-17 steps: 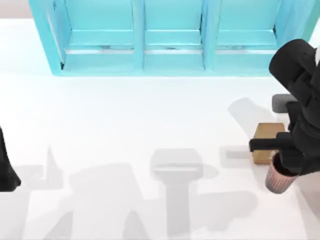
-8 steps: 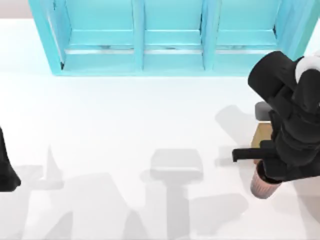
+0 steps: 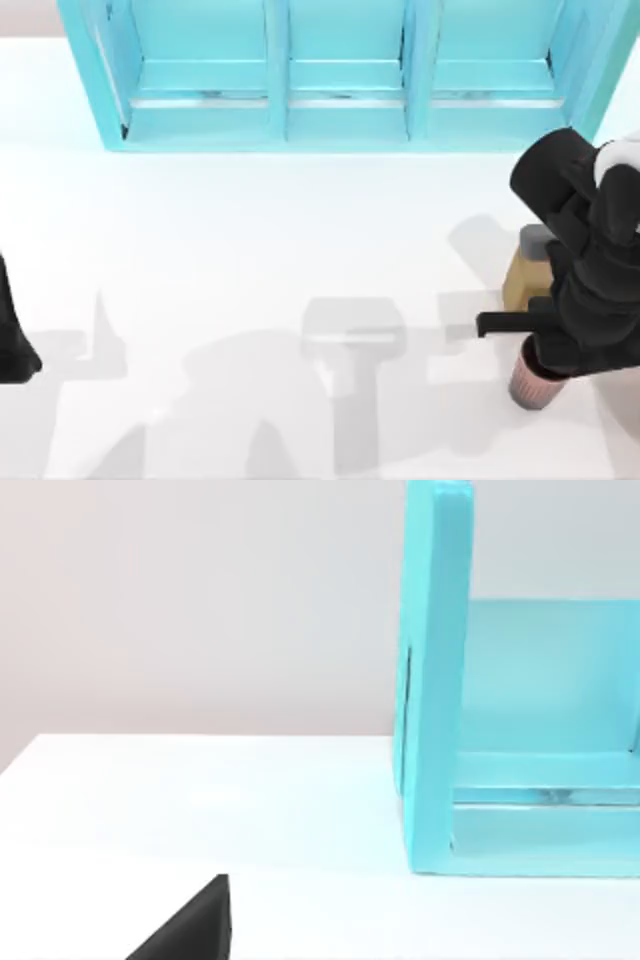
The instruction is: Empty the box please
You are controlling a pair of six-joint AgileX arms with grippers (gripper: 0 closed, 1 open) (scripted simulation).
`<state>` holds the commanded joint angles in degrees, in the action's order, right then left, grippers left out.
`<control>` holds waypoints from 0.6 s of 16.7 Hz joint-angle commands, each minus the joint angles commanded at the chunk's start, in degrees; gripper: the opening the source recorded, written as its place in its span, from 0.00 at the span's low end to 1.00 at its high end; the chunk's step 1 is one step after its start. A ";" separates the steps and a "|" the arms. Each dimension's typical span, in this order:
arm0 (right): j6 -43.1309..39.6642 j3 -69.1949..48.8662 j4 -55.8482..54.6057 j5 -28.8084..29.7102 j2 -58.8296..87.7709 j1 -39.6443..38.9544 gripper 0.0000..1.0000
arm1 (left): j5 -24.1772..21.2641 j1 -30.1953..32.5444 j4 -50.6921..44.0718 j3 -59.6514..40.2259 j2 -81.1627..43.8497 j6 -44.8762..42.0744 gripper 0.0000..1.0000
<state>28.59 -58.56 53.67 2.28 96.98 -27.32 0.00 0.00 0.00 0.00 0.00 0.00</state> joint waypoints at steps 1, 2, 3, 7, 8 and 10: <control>-0.42 0.12 -0.18 0.03 0.08 0.81 0.00 | 0.00 0.00 0.00 0.00 0.00 0.00 1.00; -0.56 0.15 -0.22 0.04 0.10 1.04 0.00 | 0.00 0.00 0.00 0.00 0.00 0.00 1.00; -0.56 0.15 -0.22 0.04 0.10 1.04 0.00 | 0.00 0.00 0.00 0.00 0.00 0.00 1.00; -0.56 0.15 -0.22 0.04 0.10 1.04 0.15 | 0.00 0.00 0.00 0.00 0.00 0.00 1.00; -0.56 0.15 -0.22 0.04 0.10 1.04 0.23 | 0.00 0.00 0.00 0.00 0.00 0.00 1.00; -0.56 0.15 -0.22 0.04 0.10 1.04 0.38 | 0.00 0.00 0.00 0.00 0.00 0.00 1.00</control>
<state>28.03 -58.42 53.45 2.33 97.07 -26.28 0.00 0.00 0.00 0.00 0.00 0.00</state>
